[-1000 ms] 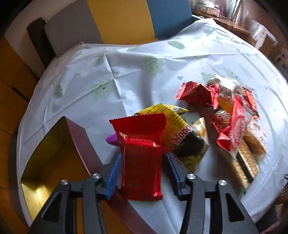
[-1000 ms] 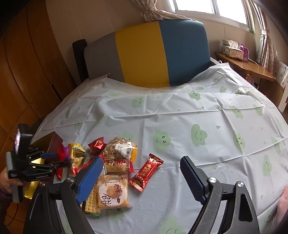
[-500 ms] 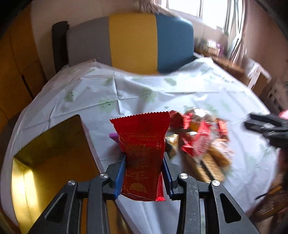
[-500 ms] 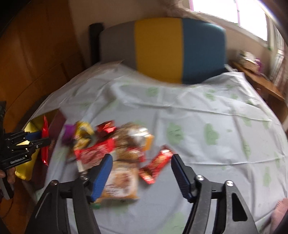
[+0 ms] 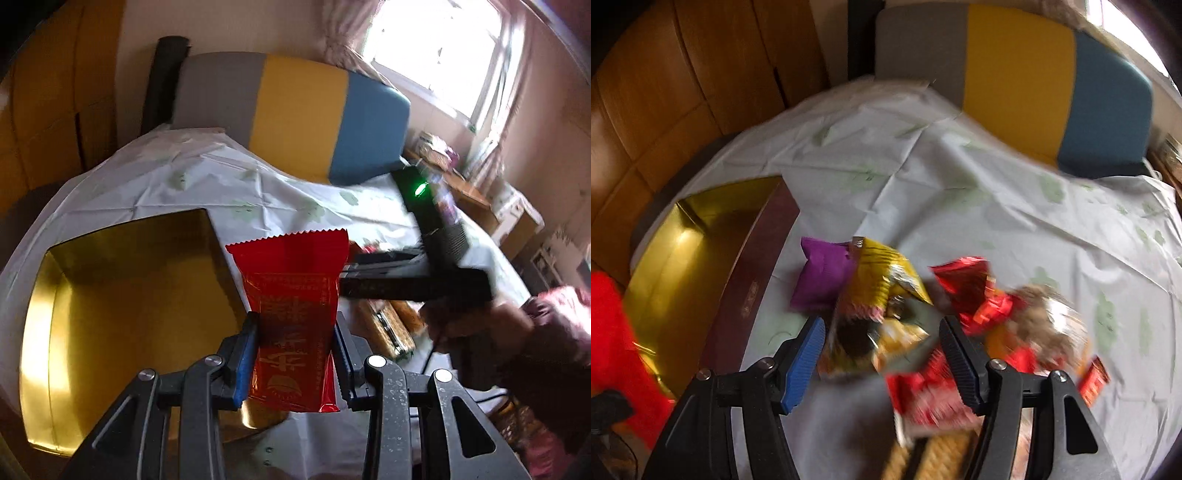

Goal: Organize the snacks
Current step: 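Drop the red packet into the gold box with the left tool while the right tool grasps the yellow bag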

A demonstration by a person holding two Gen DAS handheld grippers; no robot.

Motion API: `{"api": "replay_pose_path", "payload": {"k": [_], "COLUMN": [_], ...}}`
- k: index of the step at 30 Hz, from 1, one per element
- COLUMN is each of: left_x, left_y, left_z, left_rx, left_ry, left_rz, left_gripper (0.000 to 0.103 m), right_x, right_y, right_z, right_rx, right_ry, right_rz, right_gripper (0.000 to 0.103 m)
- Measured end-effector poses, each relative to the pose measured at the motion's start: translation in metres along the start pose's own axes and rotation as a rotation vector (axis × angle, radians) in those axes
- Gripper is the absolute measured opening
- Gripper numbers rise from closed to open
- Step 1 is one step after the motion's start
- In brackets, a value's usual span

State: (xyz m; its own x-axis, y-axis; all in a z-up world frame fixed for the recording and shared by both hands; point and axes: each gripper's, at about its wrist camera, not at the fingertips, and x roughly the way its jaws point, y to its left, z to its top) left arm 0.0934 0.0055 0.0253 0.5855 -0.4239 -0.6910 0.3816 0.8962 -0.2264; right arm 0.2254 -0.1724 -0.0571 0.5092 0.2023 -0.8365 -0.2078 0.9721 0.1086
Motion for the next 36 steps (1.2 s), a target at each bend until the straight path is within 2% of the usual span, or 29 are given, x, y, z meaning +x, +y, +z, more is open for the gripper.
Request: {"api": "replay_pose_path", "payload": {"k": [2, 3, 4, 6, 8, 11, 15, 18, 20, 21, 23, 25, 28, 32, 34, 36], "left_x": [-0.003, -0.003, 0.000, 0.008, 0.028, 0.058, 0.088, 0.106, 0.112, 0.112, 0.107, 0.096, 0.078, 0.043, 0.030, 0.017], "left_y": [0.015, 0.021, 0.029, 0.045, 0.065, 0.085, 0.102, 0.107, 0.109, 0.106, 0.104, 0.102, 0.092, 0.065, 0.057, 0.051], "left_z": [0.008, 0.012, 0.017, 0.026, 0.035, 0.046, 0.059, 0.068, 0.068, 0.068, 0.067, 0.062, 0.052, 0.023, 0.009, -0.005], "left_rx": [-0.038, -0.051, -0.065, -0.105, -0.161, -0.221, -0.275, -0.277, -0.287, -0.283, -0.294, -0.308, -0.273, -0.195, -0.185, -0.202], "left_ry": [-0.024, -0.035, -0.040, -0.041, -0.008, 0.047, 0.082, 0.097, 0.107, 0.103, 0.091, 0.070, 0.051, 0.010, -0.002, -0.008], "left_rz": [0.017, 0.037, 0.063, 0.134, 0.199, 0.240, 0.260, 0.268, 0.222, 0.220, 0.244, 0.248, 0.288, 0.345, 0.370, 0.361], "left_gripper": [0.038, 0.038, 0.038, 0.038, 0.038, 0.038, 0.038, 0.041, 0.044, 0.047, 0.068, 0.068, 0.067, 0.068, 0.068, 0.068], "right_x": [0.014, 0.020, 0.025, 0.031, 0.031, 0.033, 0.035, 0.035, 0.035, 0.035, 0.036, 0.036, 0.033, 0.032, 0.032, 0.031], "right_y": [0.003, 0.005, 0.005, 0.005, 0.007, 0.006, -0.001, 0.000, 0.000, 0.000, 0.000, 0.000, 0.002, 0.008, 0.011, 0.013], "right_z": [0.005, 0.005, 0.004, 0.002, -0.001, -0.002, -0.002, -0.003, -0.003, -0.003, -0.002, -0.003, -0.005, -0.010, -0.011, -0.011], "right_rx": [-0.006, -0.013, -0.011, 0.009, -0.010, -0.024, 0.004, -0.001, -0.007, -0.006, -0.006, -0.006, -0.016, -0.061, -0.069, -0.074], "right_ry": [0.033, 0.037, 0.047, 0.046, 0.040, 0.046, 0.056, 0.057, 0.054, 0.052, 0.048, 0.042, 0.028, -0.005, -0.014, -0.016], "right_rz": [-0.002, -0.011, -0.008, 0.002, -0.010, -0.006, 0.031, 0.032, 0.027, 0.026, 0.026, 0.027, 0.018, -0.017, -0.035, -0.060], "right_gripper": [0.058, 0.043, 0.036, 0.034, 0.033, 0.033, 0.033, 0.034, 0.034, 0.034, 0.034, 0.034, 0.034, 0.034, 0.034, 0.033]}}
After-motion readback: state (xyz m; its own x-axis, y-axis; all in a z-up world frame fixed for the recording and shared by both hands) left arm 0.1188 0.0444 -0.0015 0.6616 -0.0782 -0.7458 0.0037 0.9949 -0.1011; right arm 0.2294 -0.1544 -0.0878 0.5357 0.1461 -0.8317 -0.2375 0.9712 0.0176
